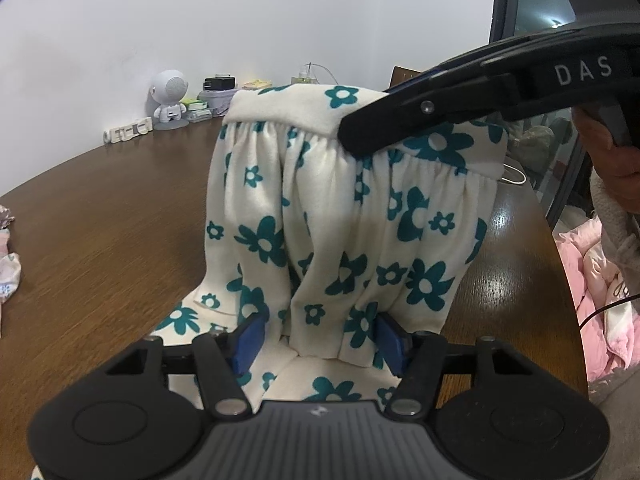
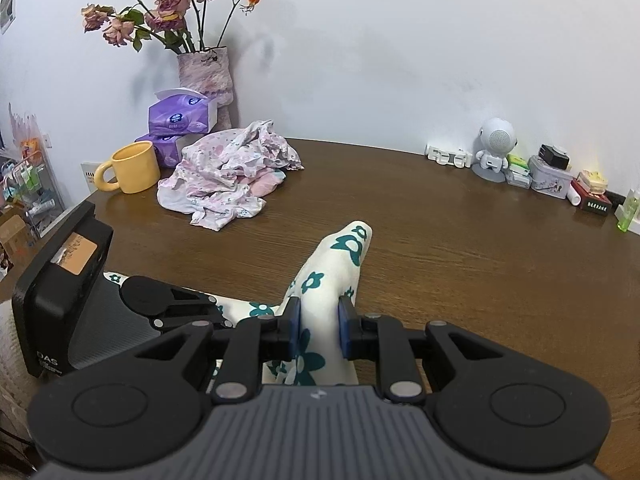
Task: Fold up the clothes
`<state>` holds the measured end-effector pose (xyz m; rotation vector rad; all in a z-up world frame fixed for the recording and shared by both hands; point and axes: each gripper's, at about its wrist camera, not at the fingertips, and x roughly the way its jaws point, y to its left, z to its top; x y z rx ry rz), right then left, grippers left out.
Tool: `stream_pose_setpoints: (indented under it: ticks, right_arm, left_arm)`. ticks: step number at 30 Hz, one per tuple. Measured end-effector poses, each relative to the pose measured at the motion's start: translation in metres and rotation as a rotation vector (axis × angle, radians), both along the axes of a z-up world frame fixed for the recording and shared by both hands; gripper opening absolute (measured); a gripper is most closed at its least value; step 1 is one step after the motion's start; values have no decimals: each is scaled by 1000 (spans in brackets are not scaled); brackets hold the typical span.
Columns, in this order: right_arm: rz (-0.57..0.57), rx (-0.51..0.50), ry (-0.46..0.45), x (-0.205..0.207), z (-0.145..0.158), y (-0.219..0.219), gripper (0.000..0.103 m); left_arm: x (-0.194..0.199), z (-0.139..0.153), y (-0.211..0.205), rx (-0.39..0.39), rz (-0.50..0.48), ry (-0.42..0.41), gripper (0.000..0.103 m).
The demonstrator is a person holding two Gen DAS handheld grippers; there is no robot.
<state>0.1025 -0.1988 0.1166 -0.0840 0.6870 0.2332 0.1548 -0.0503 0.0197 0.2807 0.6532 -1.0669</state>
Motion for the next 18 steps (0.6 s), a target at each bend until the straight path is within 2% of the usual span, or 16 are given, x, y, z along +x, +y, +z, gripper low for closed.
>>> stream_pose_setpoints:
  ticks: [18]
  right_arm:
    - [16, -39, -18, -7, 4, 24, 18]
  left_arm:
    - [-2, -1, 17, -17, 22, 12, 60]
